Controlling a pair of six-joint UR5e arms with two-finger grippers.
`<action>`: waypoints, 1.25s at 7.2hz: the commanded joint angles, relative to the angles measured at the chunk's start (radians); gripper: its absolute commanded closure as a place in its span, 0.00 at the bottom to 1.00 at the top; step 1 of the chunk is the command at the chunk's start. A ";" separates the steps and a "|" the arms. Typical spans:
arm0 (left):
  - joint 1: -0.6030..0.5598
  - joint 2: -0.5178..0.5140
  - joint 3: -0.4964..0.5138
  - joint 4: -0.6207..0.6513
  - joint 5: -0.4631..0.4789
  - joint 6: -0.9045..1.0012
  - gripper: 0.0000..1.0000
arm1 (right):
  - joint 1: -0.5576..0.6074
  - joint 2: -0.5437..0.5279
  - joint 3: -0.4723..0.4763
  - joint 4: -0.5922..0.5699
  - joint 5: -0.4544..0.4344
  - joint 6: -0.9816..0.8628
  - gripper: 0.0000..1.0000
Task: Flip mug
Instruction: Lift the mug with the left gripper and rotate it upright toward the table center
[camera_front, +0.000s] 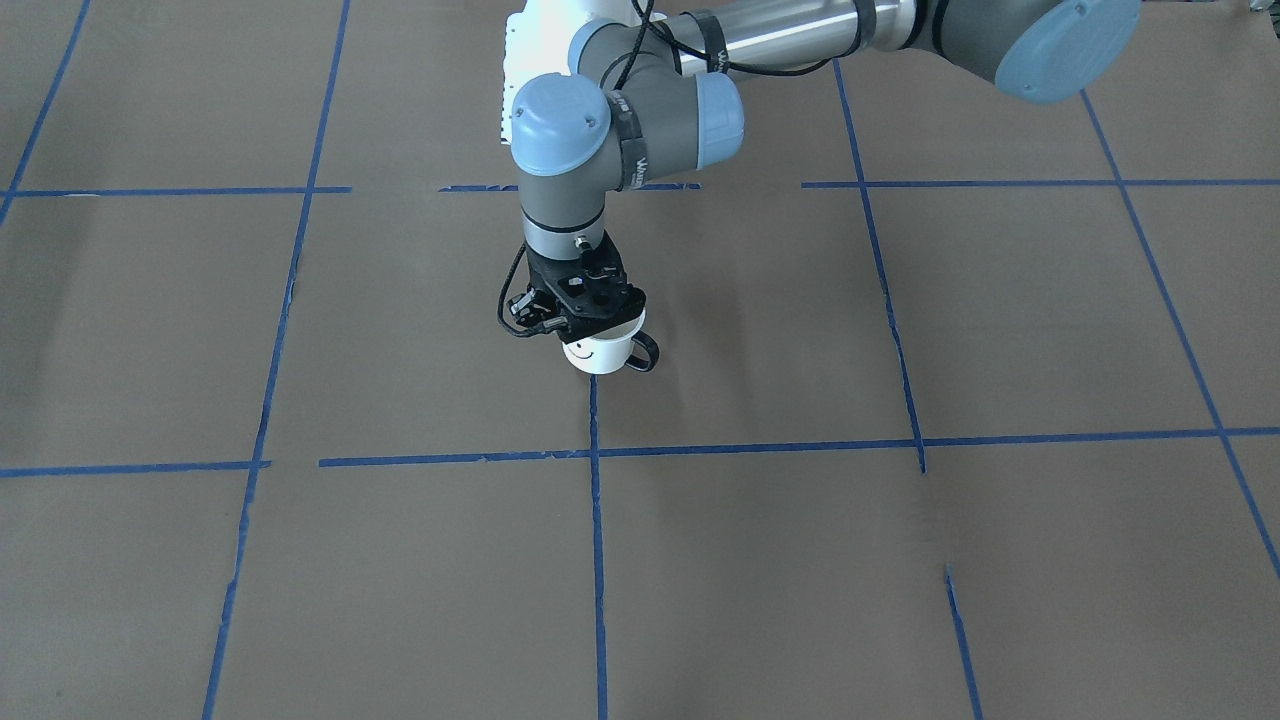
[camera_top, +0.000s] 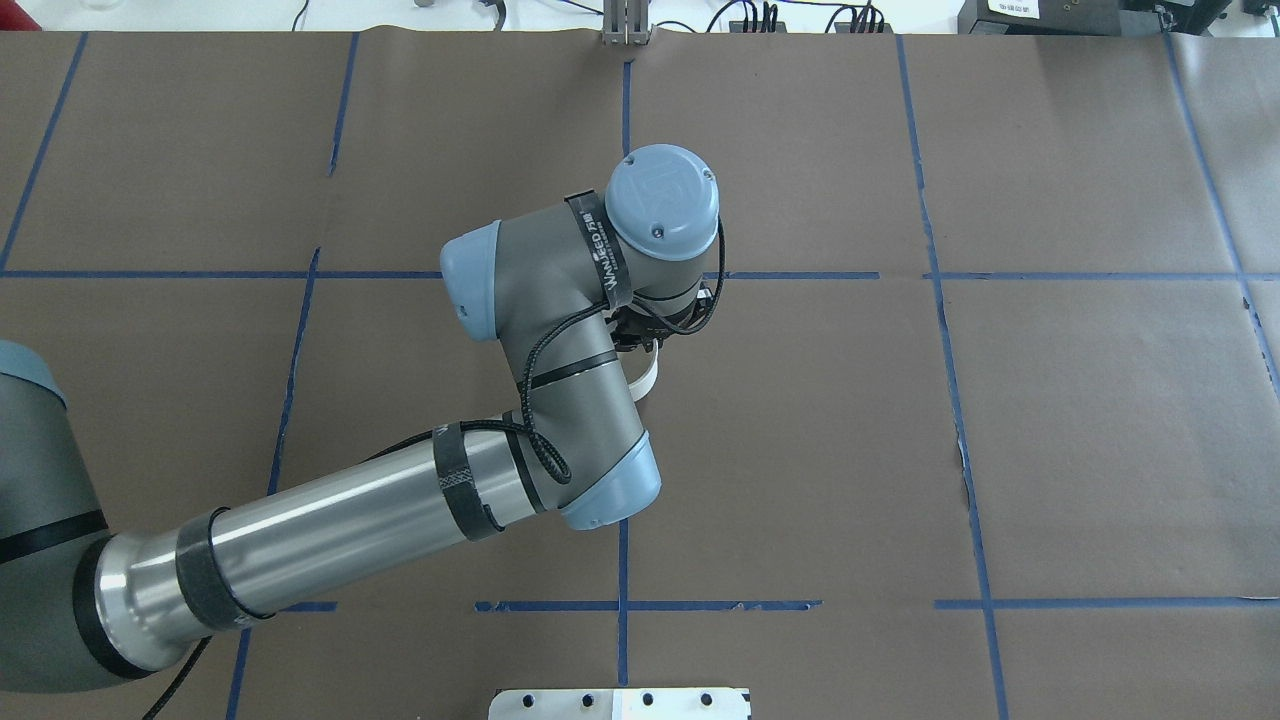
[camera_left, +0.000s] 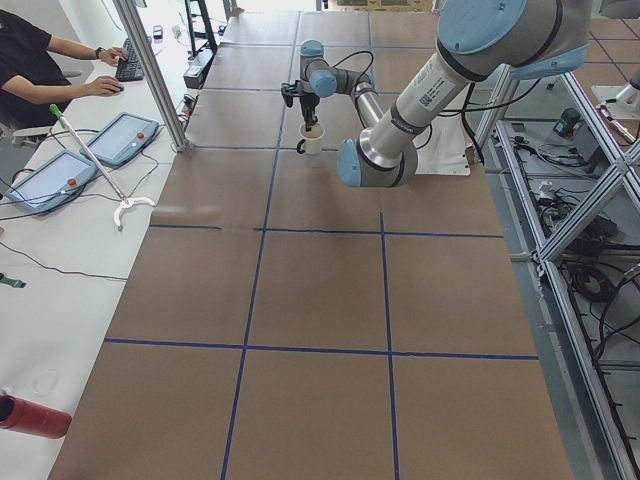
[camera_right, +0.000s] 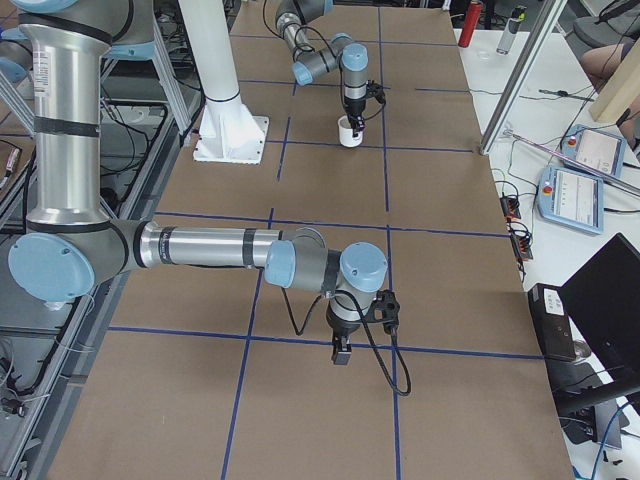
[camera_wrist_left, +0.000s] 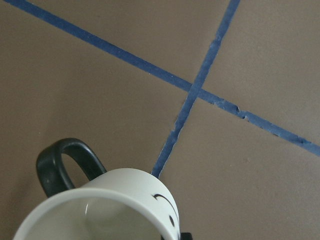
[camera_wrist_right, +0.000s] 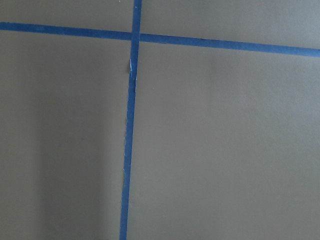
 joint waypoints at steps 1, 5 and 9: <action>0.009 -0.032 0.049 0.029 0.001 0.030 1.00 | 0.000 -0.002 0.000 0.000 0.000 0.000 0.00; 0.031 -0.043 0.063 0.026 0.050 0.035 1.00 | 0.000 0.000 0.000 0.000 0.000 0.000 0.00; 0.032 -0.027 -0.010 0.067 0.051 0.035 0.00 | 0.000 0.000 0.000 0.000 0.000 0.000 0.00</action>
